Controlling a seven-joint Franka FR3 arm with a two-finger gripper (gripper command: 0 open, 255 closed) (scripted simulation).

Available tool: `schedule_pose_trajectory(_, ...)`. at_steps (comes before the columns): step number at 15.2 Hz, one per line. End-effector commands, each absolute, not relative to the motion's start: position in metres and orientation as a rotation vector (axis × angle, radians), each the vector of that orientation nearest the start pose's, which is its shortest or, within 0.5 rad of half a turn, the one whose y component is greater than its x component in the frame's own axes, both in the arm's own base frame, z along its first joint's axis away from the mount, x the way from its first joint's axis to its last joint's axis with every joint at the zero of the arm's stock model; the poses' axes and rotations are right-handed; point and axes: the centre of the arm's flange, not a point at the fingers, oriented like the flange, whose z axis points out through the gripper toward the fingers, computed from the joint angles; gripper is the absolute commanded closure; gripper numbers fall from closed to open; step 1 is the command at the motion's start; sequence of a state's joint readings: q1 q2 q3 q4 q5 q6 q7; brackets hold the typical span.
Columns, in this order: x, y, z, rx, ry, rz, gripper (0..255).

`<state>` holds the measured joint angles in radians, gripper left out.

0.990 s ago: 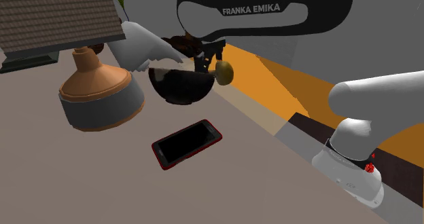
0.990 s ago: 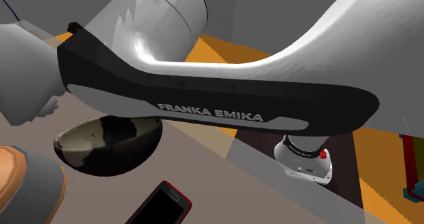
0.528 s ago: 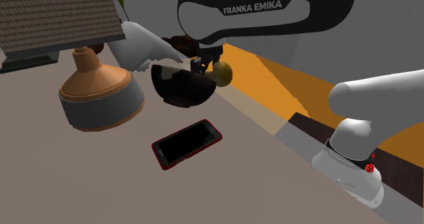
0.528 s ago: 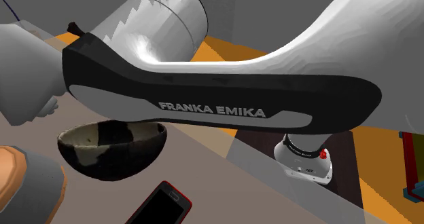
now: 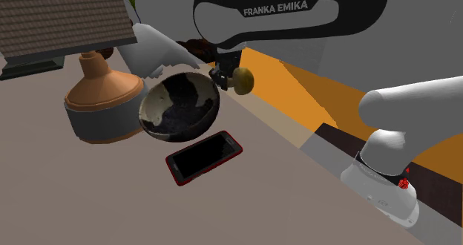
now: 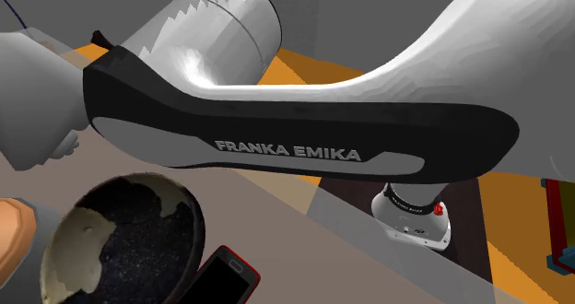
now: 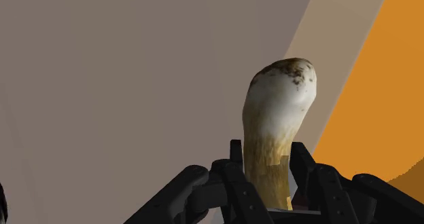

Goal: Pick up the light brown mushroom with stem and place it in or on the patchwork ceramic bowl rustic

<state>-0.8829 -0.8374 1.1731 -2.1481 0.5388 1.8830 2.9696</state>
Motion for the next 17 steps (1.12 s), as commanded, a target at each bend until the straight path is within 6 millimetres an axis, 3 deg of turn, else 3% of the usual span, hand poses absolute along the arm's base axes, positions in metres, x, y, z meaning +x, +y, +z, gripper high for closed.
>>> schedule_pose_trajectory(1,0.418,0.258,0.493,-0.339,2.934,-0.346,255)
schedule_pose_trajectory(4,0.418,0.258,0.493,-0.339,2.934,-0.346,255)
schedule_pose_trajectory(17,0.418,0.258,0.561,-0.339,2.934,-0.346,255)
